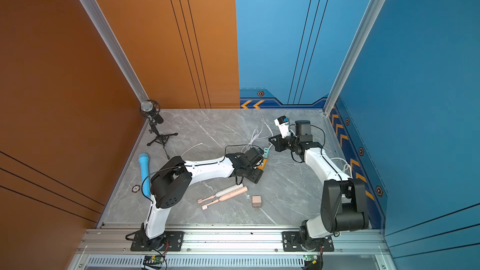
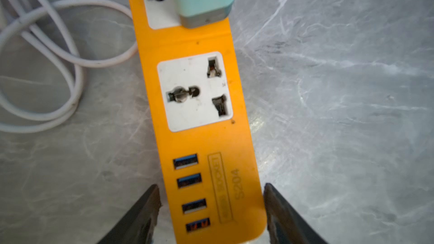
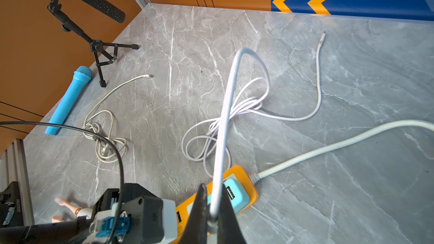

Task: Charge the electric toothbrush
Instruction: Move the socket to the center of the board.

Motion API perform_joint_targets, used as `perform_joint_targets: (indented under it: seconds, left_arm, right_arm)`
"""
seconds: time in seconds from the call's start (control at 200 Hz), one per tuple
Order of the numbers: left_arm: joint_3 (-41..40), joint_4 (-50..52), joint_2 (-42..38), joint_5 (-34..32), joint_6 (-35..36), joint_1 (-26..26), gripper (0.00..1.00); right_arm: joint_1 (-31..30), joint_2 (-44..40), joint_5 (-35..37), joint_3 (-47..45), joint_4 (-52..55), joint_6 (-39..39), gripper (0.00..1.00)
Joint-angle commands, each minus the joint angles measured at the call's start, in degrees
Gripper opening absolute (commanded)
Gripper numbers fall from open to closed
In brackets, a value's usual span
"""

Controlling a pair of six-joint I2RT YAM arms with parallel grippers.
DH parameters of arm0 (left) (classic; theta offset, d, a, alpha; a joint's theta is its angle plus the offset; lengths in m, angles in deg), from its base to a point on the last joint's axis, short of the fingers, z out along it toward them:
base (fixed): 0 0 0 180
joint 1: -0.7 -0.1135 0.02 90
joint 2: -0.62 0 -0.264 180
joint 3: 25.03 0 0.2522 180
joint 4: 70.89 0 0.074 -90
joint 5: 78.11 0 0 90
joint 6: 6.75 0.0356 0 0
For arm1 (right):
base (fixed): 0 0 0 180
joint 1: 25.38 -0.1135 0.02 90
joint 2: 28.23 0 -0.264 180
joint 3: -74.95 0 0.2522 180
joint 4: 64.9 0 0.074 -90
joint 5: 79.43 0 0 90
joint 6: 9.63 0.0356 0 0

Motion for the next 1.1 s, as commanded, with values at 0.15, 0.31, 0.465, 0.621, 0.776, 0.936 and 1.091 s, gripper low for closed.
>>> perform_joint_targets:
  seconds: [0.15, 0.31, 0.465, 0.621, 0.776, 0.936, 1.091]
  left_arm:
    - [-2.38, 2.08, -1.18, -1.98, 2.05, -2.36, 0.51]
    - [-7.79, 2.16, -5.75, -0.4, 5.91, -5.64, 0.42]
    - [-13.72, 2.94, -10.49, 1.84, 9.78, -9.01, 0.36]
    - [-17.82, 3.22, -13.15, 4.08, 12.63, -11.51, 0.35]
    - [-19.73, 3.13, -13.99, 6.93, 13.63, -12.6, 0.39]
    - [-20.43, 3.16, -16.72, 6.71, 13.01, -13.08, 0.54]
    - [-22.5, 3.12, -21.57, 6.2, 11.12, -13.44, 0.64]
  right_arm:
    - [-2.56, 1.23, 2.04, -1.62, -3.61, -3.02, 0.0]
    - [-5.03, 1.56, 3.66, -3.42, -7.31, -2.89, 0.0]
    - [-7.84, 1.99, 5.58, -5.42, -11.77, -2.73, 0.0]
    - [-11.07, 3.68, 5.18, -7.38, -17.94, -1.33, 0.0]
    - [-15.5, 6.38, 5.86, -7.27, -20.41, -1.9, 0.0]
    - [-16.56, 8.58, 5.8, -6.84, -24.82, -0.54, 0.0]
    - [-17.45, 10.79, 4.55, -4.47, -23.65, -2.44, 0.0]
